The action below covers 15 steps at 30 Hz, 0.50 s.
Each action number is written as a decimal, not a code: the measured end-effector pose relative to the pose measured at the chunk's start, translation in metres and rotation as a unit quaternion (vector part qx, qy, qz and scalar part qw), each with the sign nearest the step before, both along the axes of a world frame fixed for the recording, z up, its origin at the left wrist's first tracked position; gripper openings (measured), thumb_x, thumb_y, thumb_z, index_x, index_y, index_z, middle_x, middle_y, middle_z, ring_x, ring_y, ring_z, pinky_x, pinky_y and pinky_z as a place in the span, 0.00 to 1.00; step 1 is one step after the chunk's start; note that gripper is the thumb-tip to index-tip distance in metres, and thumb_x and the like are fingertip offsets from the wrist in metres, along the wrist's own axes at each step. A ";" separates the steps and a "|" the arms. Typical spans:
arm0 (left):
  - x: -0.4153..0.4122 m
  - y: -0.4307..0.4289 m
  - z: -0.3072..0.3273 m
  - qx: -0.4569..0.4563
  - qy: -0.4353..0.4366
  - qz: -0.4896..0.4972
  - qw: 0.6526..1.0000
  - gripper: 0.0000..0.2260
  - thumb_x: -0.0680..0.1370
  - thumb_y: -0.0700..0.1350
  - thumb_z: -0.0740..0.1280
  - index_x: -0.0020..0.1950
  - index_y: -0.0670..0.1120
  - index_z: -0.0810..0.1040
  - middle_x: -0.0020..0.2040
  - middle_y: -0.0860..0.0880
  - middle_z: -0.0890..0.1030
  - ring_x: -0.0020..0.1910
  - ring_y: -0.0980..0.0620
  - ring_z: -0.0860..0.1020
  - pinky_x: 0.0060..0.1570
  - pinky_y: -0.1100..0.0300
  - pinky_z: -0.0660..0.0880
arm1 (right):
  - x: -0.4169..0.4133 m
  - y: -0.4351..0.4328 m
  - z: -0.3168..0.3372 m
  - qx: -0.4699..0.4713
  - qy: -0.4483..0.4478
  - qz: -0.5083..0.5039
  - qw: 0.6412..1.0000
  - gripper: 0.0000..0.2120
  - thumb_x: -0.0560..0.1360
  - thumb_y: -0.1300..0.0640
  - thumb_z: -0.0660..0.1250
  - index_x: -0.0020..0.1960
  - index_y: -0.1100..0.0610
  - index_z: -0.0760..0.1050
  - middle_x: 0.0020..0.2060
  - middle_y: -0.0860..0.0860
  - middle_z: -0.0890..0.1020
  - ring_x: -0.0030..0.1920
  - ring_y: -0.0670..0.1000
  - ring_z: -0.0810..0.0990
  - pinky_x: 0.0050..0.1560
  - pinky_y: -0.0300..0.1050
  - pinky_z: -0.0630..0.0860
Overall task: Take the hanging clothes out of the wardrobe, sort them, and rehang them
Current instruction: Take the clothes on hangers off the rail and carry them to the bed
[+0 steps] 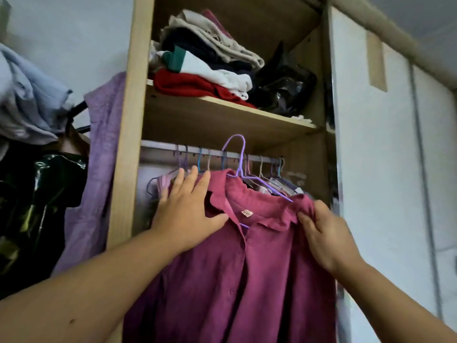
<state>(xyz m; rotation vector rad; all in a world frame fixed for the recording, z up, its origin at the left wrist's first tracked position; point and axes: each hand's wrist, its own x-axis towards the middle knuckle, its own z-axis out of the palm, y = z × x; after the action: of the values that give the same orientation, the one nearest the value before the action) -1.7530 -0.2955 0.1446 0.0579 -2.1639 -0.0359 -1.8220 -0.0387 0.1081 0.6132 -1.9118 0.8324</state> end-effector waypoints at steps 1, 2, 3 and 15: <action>-0.006 0.009 -0.005 0.028 -0.020 -0.034 0.999 0.42 0.70 0.69 0.59 0.77 0.54 0.46 0.79 0.51 0.46 0.77 0.50 0.42 0.72 0.44 0.47 | 0.009 0.018 -0.012 0.006 -0.015 -0.016 1.000 0.08 0.77 0.52 0.61 0.42 0.54 0.66 0.38 0.57 0.80 0.43 0.63 0.78 0.37 0.48 0.67; -0.012 0.015 -0.009 0.057 -0.035 -0.066 0.996 0.39 0.72 0.67 0.59 0.78 0.54 0.47 0.79 0.50 0.47 0.77 0.50 0.44 0.73 0.44 0.48 | 0.017 0.033 -0.022 0.013 -0.026 -0.028 0.999 0.08 0.77 0.52 0.61 0.41 0.54 0.66 0.36 0.54 0.79 0.41 0.61 0.78 0.36 0.48 0.67; -0.019 0.022 -0.015 0.080 -0.051 -0.098 0.991 0.36 0.75 0.64 0.59 0.78 0.52 0.49 0.79 0.49 0.49 0.77 0.49 0.46 0.74 0.46 0.48 | 0.027 0.049 -0.034 0.020 -0.036 -0.045 0.998 0.08 0.77 0.53 0.61 0.40 0.52 0.66 0.34 0.50 0.78 0.40 0.60 0.77 0.36 0.47 0.65; -0.067 0.129 -0.163 0.158 -0.285 -0.415 0.849 0.10 0.80 0.51 0.61 0.51 0.47 0.78 0.50 0.44 0.82 0.53 0.44 0.78 0.56 0.50 0.73 | 0.185 0.161 -0.141 0.005 -0.204 -0.305 0.930 0.10 0.78 0.49 0.62 0.40 0.52 0.69 0.37 0.52 0.79 0.43 0.59 0.78 0.37 0.47 0.65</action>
<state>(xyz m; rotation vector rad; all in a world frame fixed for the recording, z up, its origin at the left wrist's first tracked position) -1.8198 -0.1661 -0.0185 -0.7756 -2.5778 -0.9835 -1.6371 0.1226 -0.0327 -0.1834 -2.2956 0.5634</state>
